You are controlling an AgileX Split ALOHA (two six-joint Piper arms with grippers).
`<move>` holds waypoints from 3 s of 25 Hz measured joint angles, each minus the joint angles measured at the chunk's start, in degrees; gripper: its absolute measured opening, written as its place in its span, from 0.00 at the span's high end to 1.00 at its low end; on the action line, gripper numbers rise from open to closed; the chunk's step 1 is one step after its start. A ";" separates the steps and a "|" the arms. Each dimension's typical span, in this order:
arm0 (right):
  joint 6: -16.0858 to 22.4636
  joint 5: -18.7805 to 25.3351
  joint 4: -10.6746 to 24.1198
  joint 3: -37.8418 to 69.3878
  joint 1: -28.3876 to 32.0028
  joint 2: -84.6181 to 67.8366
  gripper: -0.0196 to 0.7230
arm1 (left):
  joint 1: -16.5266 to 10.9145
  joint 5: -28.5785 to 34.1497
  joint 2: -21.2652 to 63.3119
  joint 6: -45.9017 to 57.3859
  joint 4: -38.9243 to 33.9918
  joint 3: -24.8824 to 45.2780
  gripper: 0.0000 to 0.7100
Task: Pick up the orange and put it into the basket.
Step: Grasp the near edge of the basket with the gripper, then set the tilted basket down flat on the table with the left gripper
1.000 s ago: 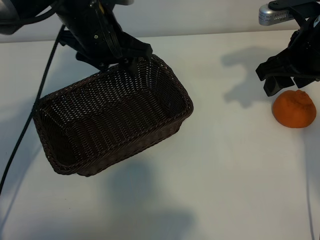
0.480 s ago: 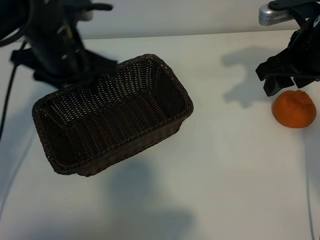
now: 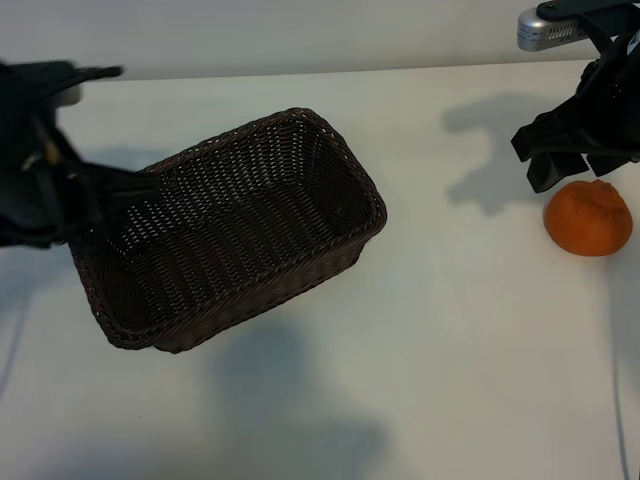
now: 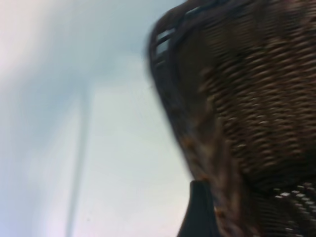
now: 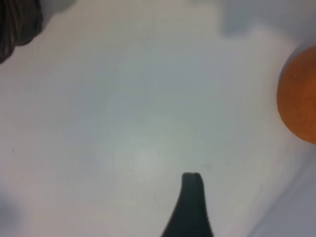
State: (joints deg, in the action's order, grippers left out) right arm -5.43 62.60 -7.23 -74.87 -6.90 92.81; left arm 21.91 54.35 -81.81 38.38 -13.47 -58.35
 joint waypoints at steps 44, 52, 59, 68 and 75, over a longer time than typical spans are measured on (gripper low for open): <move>-0.07 -0.38 0.00 0.00 0.00 0.00 0.18 | -9.78 -19.90 -18.91 -7.88 14.22 7.03 0.20; -0.06 -0.38 0.00 0.00 0.00 0.00 0.18 | -9.78 -21.21 -18.91 -8.02 14.22 7.10 0.50; -0.06 -0.15 0.00 0.00 0.00 0.00 0.18 | -9.78 -22.46 -18.91 -9.18 15.61 7.10 0.62; -0.01 -0.03 0.00 0.00 0.00 0.00 0.18 | -9.78 -22.61 -18.78 -10.27 15.93 7.10 0.62; -0.01 -0.03 0.00 0.00 0.00 0.00 0.18 | -9.78 -23.39 -15.23 -10.65 16.63 7.15 0.74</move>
State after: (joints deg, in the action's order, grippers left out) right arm -5.44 62.57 -7.23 -74.87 -6.90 92.81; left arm 12.13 30.96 -97.04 27.73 3.17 -51.20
